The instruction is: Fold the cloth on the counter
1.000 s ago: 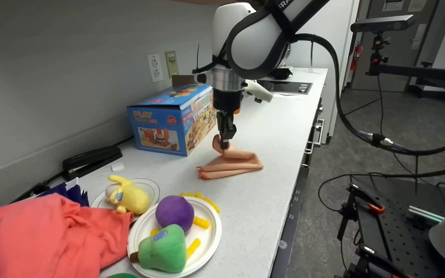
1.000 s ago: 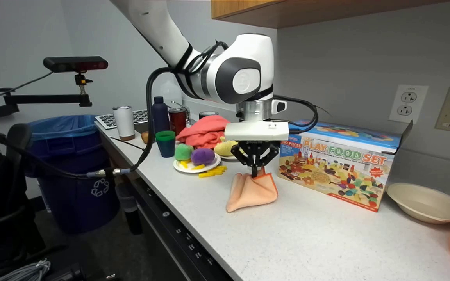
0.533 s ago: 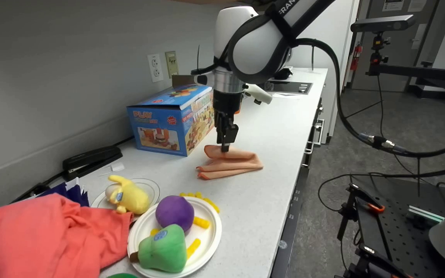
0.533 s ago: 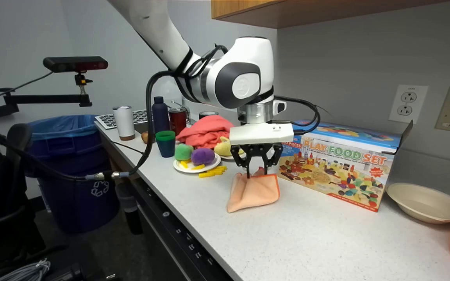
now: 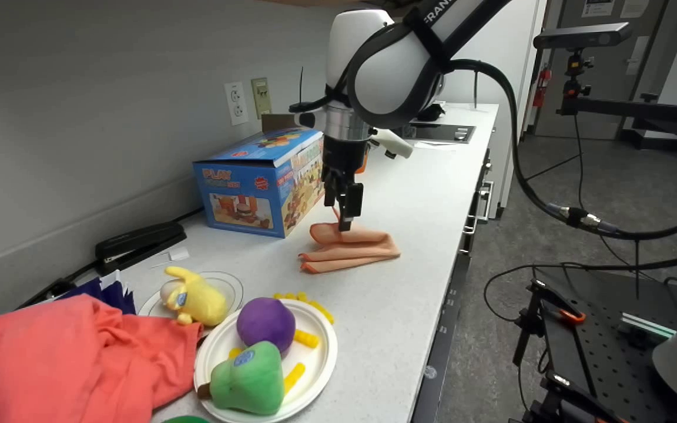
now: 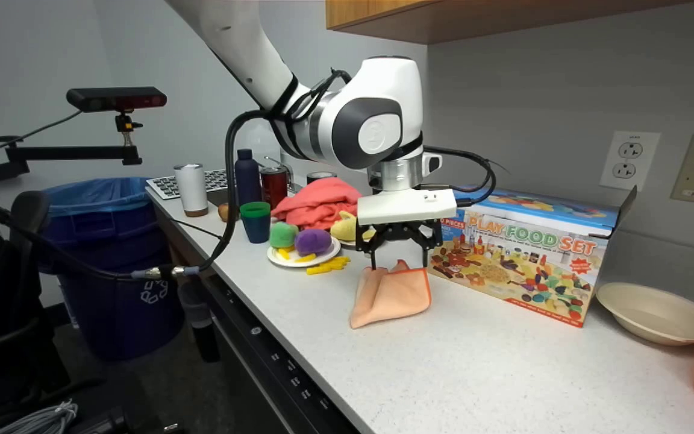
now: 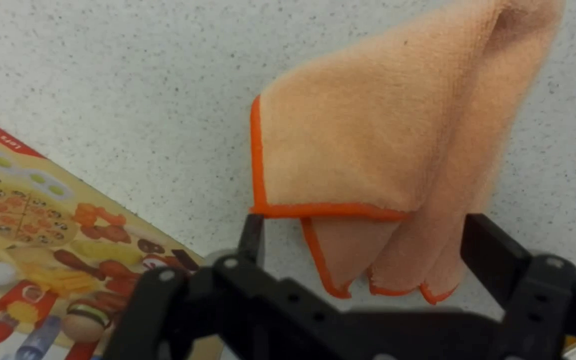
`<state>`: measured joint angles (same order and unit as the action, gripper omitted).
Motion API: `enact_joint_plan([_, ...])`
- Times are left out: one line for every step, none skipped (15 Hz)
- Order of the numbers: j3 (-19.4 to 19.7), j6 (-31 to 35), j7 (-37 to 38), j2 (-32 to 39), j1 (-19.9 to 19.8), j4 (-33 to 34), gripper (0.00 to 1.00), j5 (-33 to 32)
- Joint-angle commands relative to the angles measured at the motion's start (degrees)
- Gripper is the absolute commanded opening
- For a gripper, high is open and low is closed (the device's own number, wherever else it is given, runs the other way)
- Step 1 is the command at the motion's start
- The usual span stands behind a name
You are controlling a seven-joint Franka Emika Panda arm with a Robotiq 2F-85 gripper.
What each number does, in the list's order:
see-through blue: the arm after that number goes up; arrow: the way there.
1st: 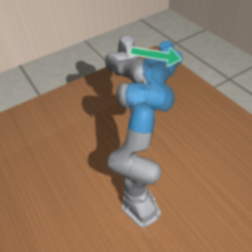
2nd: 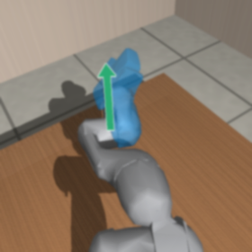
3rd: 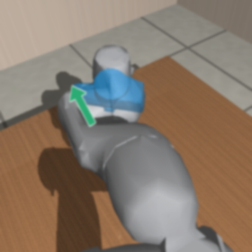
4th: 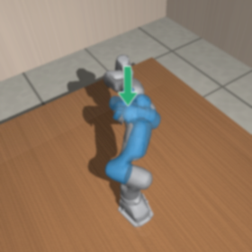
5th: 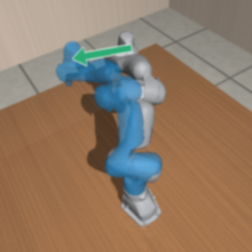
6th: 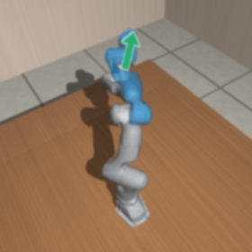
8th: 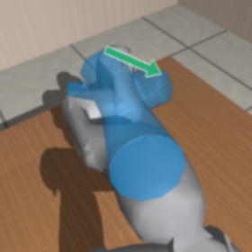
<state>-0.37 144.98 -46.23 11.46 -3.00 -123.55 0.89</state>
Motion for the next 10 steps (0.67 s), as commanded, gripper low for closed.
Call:
enact_joint_plan([-1.42,-1.22,-2.63,-0.20,-1.58,-0.14,1.00,2.76])
enact_joint_plan([-1.51,-1.35,-2.78,-0.21,-1.61,-0.17,1.00,3.34])
enact_joint_plan([-1.60,-1.64,-2.95,-0.24,-1.65,-0.18,1.00,3.83])
enact_joint_plan([-1.52,-1.59,-2.87,-0.22,-1.59,-0.23,1.00,3.75])
enact_joint_plan([-1.56,-1.32,-3.27,-0.18,-1.62,-0.31,1.00,3.97])
enact_joint_plan([-1.41,-0.72,-2.96,-0.13,-1.51,-0.45,1.00,3.49])
enact_joint_plan([-2.78,-4.57,2.20,-4.17,1.76,-0.40,1.00,1.37])
enact_joint_plan([-3.06,-4.63,2.61,-5.03,1.99,-0.80,1.00,1.11])
enact_joint_plan([-3.68,-4.84,4.04,-5.84,2.61,-0.70,1.00,1.02])
enact_joint_plan([-2.89,-2.39,1.51,-2.24,1.04,-0.09,1.00,1.63])
